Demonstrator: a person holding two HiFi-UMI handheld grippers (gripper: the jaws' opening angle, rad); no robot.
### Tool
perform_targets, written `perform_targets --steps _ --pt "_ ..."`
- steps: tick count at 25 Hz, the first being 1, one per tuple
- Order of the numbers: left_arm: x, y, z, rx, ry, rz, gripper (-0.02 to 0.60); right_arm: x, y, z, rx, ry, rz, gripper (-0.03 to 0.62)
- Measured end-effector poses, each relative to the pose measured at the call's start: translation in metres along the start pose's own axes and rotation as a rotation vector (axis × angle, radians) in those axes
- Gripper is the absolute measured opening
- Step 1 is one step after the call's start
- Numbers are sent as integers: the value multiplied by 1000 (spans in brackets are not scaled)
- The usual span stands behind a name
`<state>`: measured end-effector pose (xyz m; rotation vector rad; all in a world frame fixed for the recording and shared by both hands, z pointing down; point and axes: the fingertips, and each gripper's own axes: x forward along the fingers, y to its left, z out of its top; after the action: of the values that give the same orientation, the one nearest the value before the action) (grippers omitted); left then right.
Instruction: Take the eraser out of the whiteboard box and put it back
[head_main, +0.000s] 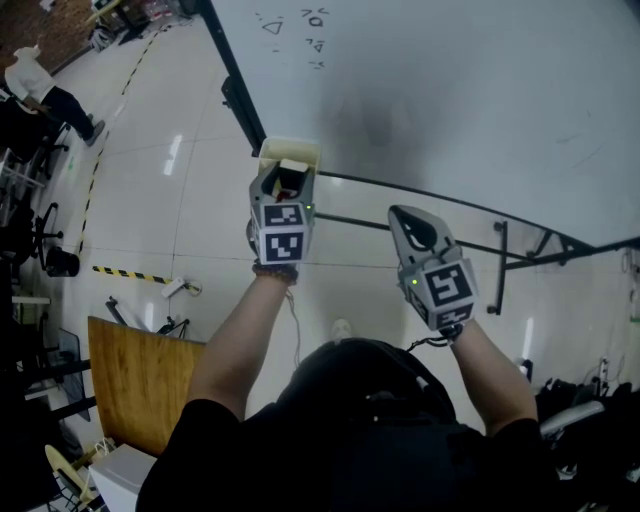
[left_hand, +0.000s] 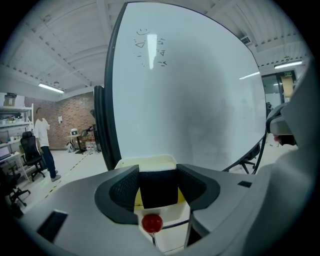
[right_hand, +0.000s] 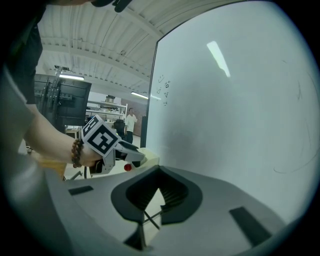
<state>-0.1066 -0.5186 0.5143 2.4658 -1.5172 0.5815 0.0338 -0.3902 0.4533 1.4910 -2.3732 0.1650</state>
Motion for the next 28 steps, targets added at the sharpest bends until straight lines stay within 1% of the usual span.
perform_targets --steps 10,17,21,28 --pt "-30 -1 34 13 -96 19 229 -12 4 11 -11 -35 11 18" --pt "-66 -9 59 14 -161 46 229 -32 10 17 -13 -70 35 18" --pt "-88 -16 67 11 -186 76 229 -44 12 18 -23 -90 66 18" --pt "-127 -30 74 -9 -214 146 229 -67 16 19 -35 -117 149 18"
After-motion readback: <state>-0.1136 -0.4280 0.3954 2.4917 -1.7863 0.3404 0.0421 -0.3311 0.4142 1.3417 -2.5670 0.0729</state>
